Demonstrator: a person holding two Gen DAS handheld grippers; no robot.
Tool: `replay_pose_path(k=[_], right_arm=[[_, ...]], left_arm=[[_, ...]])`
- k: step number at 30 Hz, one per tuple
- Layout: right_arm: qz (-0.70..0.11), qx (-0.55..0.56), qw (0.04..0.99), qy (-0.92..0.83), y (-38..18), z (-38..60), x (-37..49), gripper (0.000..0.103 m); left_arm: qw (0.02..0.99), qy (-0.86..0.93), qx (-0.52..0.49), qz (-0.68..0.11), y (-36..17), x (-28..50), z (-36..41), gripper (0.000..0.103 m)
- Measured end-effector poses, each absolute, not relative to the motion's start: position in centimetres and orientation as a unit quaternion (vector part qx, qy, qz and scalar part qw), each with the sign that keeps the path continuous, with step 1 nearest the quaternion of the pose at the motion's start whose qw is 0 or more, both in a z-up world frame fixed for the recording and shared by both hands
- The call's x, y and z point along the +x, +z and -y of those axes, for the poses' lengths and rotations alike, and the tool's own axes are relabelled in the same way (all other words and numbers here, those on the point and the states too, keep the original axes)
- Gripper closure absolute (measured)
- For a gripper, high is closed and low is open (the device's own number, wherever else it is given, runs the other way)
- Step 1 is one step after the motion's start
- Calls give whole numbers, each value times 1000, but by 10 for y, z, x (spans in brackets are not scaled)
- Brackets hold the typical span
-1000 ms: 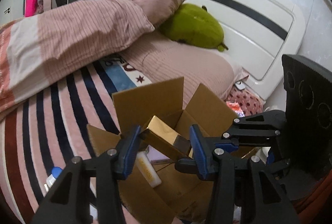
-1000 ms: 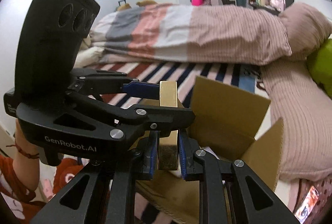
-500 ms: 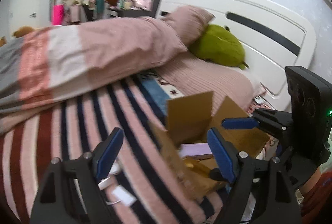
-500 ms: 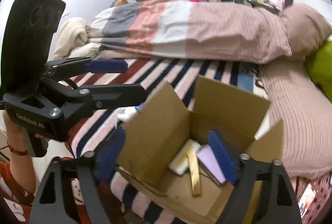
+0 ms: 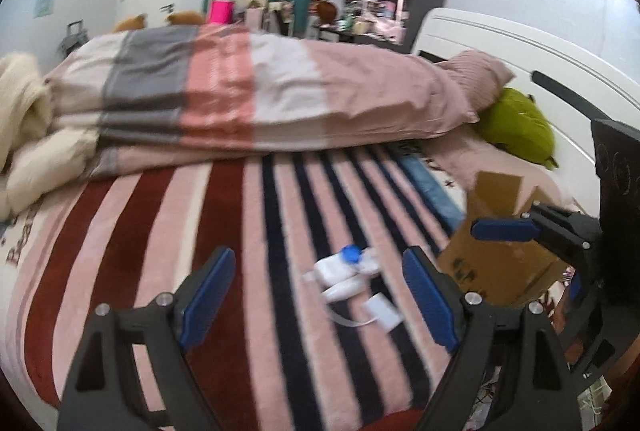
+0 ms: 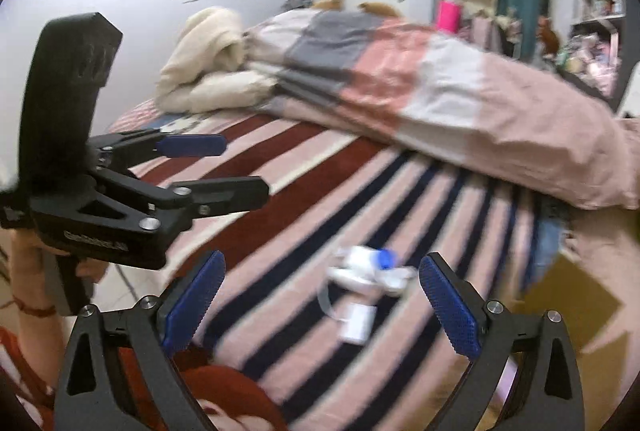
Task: Organize rigid objects
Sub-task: 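Grasp the white USB adapter with the right tool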
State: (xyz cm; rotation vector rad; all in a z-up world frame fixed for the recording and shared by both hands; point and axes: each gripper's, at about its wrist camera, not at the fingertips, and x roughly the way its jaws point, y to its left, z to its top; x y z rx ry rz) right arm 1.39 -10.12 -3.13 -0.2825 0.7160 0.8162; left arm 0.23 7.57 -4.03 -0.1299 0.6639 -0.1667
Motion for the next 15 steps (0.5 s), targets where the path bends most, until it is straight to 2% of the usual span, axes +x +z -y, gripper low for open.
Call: replay_pose_path(k=[9, 11, 15], right_arm=[[-428, -122, 822, 354, -129, 73, 35, 9], [-448, -132, 824, 321, -154, 79, 46, 21], [-479, -149, 823, 267, -192, 91, 67, 37]], left_arm=[[925, -72, -96, -361, -96, -1, -108, 19], [922, -73, -98, -367, -103, -1, -111, 19], [921, -75, -104, -369, -108, -1, -113, 19]])
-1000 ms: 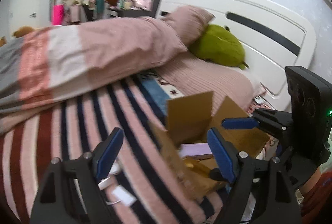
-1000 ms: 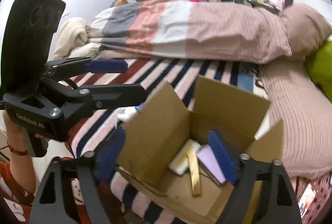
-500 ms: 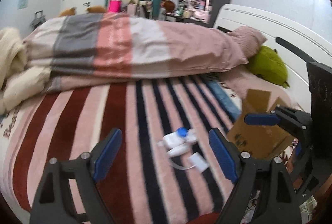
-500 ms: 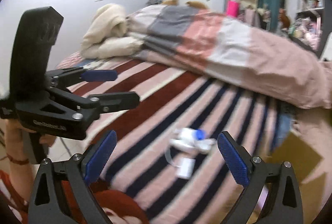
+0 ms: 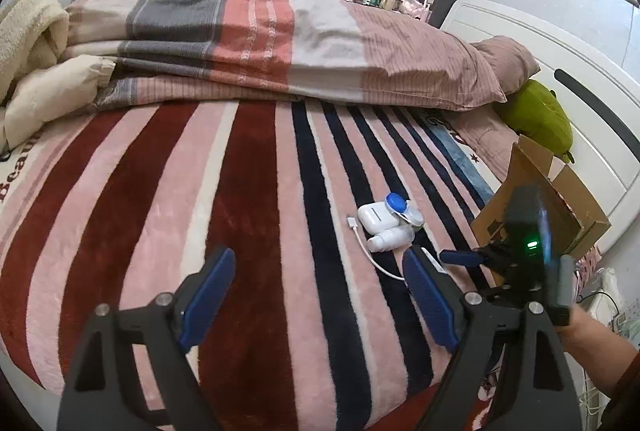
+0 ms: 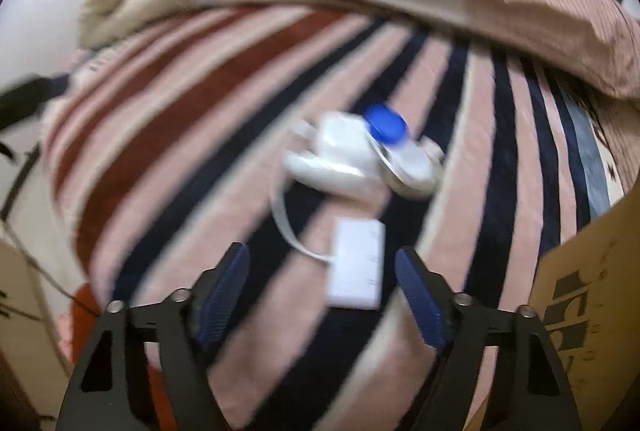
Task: Organize rigid objects
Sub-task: 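Grasp the white USB adapter with the right tool, then drop the white USB adapter with its cable into the cardboard box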
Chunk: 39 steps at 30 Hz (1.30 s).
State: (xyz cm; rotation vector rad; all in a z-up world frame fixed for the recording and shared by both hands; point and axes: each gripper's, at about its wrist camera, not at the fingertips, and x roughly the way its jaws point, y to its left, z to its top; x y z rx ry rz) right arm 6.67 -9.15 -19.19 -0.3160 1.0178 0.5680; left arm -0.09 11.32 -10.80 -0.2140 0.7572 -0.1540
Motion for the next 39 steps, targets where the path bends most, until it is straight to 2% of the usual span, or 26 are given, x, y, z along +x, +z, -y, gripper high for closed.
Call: replay_pose_path(k=[2, 4, 5, 6, 7, 8, 15, 23, 24, 26, 27, 29, 30, 31, 39], right_arm=[[-486, -158, 822, 251, -203, 95, 73, 46], [-482, -154, 824, 253, -204, 98, 73, 49], [-480, -157, 825, 255, -203, 98, 72, 61], [-480, -161, 823, 257, -202, 97, 71, 68], [-482, -164, 821, 258, -201, 97, 69, 74], [-485, -164, 819, 258, -199, 98, 68, 76], [-474, -148, 823, 274, -189, 98, 57, 77], [-389, -137, 835, 365, -108, 76, 23, 77], [-378, -137, 836, 372, -99, 75, 19, 77], [-357, -138, 841, 383, -81, 77, 11, 77], [-348, -136, 843, 387, -74, 80, 7, 77], [-335, -135, 848, 389, -60, 87, 6, 77], [-330, -133, 851, 386, -57, 94, 5, 77], [-326, -131, 854, 383, -53, 102, 4, 77], [-320, -97, 879, 339, -30, 194, 19, 77]], left_arm=[[920, -74, -106, -370, -110, 0, -114, 19], [919, -73, -106, -372, -110, 1, -115, 19], [919, -72, -107, -373, -111, 1, -115, 19], [919, -73, -107, -373, -111, 1, -114, 19], [919, -74, -107, -373, -111, 1, -113, 19], [919, -76, -107, -373, -110, 1, -113, 19], [918, -88, -99, -374, -104, -3, -103, 19], [915, -138, -129, -358, -86, -1, -85, 21], [914, -150, -134, -351, -80, -1, -79, 23], [915, -165, -139, -341, -70, 0, -69, 41], [916, -171, -140, -336, -65, 1, -64, 46], [918, -181, -136, -326, -55, 4, -50, 68], [919, -183, -131, -322, -51, 6, -44, 72], [921, -187, -125, -319, -46, 8, -34, 75], [911, -245, -82, -322, -24, 41, 63, 76]])
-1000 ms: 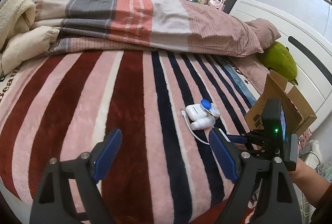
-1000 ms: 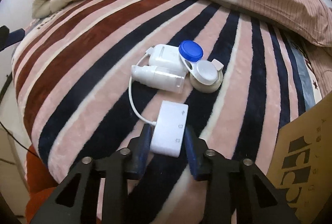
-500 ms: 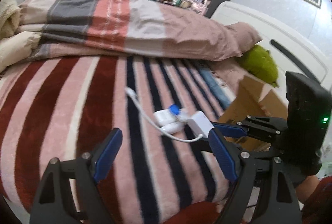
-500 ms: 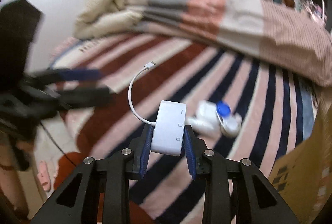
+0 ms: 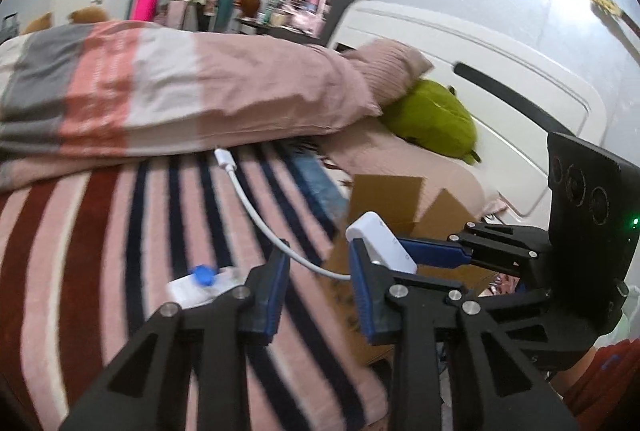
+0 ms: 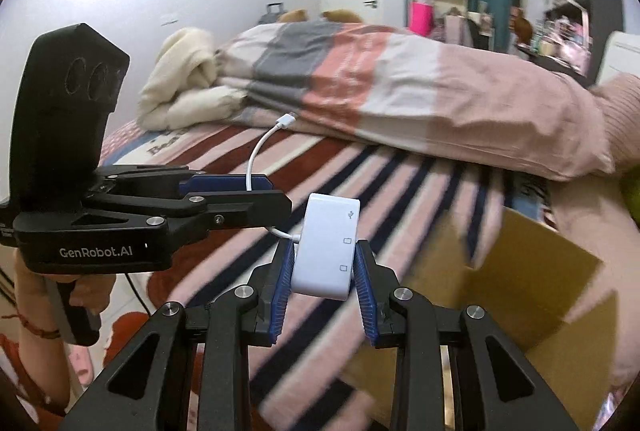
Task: Organize rigid objects
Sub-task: 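Drop the white USB adapter with its cable into the cardboard box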
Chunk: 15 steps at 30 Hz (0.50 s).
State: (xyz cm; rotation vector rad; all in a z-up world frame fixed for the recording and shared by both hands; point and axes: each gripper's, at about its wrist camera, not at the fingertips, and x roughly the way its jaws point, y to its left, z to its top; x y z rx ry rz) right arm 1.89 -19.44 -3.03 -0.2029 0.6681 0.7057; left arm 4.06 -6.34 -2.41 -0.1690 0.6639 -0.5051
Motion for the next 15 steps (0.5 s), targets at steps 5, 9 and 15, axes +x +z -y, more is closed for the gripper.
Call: replay_pose_path(k=[5, 9, 15], right_arm=[[-336, -77, 890, 298, -30, 257, 29, 77], [-350, -67, 895, 269, -35, 293, 34, 77], [-371, -58, 894, 245, -43, 328, 38, 77]], left_arm=[[894, -281, -49, -344, -27, 62, 125, 76], [879, -306, -40, -364, -34, 76, 160, 76], [869, -314, -21, -381, -39, 82, 186, 47]])
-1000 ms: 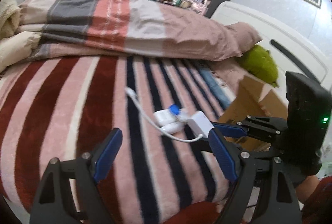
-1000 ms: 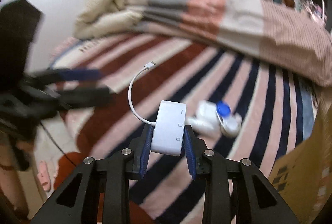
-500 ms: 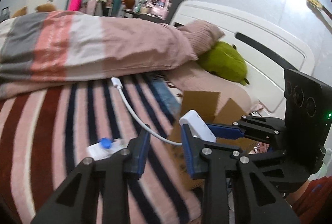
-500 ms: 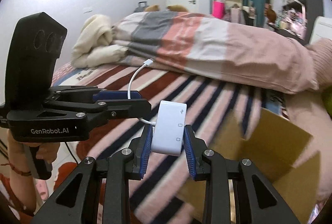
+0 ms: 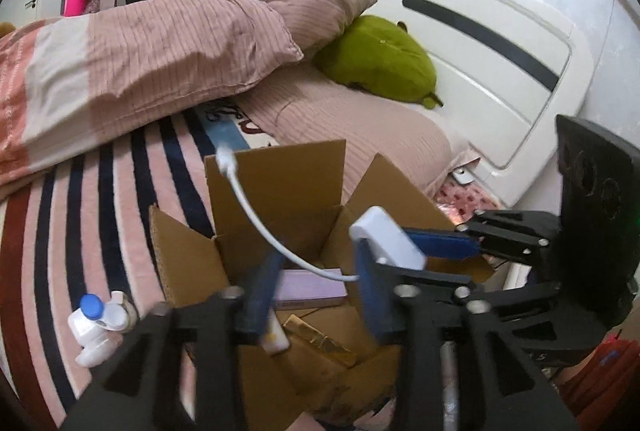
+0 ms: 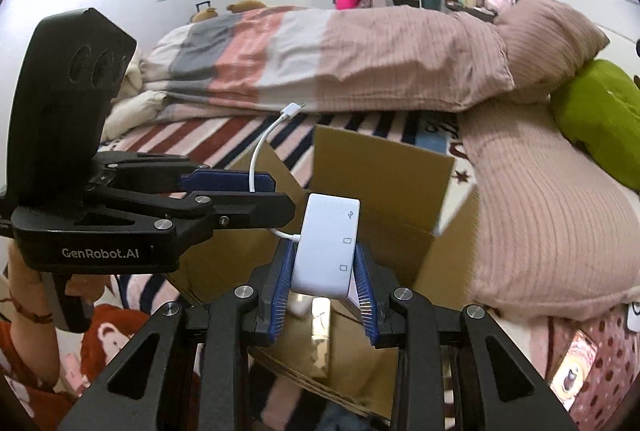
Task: Organize rigid objects
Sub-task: 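Drop the white USB adapter with its cable into the cardboard box, then grasp the small white bottle with the right tool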
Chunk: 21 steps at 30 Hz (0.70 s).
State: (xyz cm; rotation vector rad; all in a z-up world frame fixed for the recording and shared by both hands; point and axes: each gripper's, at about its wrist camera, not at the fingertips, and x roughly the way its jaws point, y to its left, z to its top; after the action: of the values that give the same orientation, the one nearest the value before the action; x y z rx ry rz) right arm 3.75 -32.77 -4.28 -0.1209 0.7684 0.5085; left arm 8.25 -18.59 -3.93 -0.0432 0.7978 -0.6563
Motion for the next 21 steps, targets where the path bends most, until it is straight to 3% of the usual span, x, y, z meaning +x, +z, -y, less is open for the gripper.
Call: replay_pose_path(k=[1, 2, 3, 5, 21], right_arm=[[-372, -61, 894, 242, -43, 331, 37, 76], [-373, -63, 895, 238, -44, 332, 36, 75], [-374, -66, 895, 234, -44, 334, 36, 72], [-372, -64, 898, 227, -43, 337, 35, 55], [-355, -88, 882, 299, -23, 242, 27, 54]], left_arm=[[872, -307, -17, -381, -40, 82, 186, 29], [877, -301, -16, -374, -38, 80, 183, 25], [879, -299, -17, -372, -37, 80, 181, 25], [882, -292, -19, -369, -34, 78, 172, 25], [927, -150, -53, -339, -29, 42, 21, 25]])
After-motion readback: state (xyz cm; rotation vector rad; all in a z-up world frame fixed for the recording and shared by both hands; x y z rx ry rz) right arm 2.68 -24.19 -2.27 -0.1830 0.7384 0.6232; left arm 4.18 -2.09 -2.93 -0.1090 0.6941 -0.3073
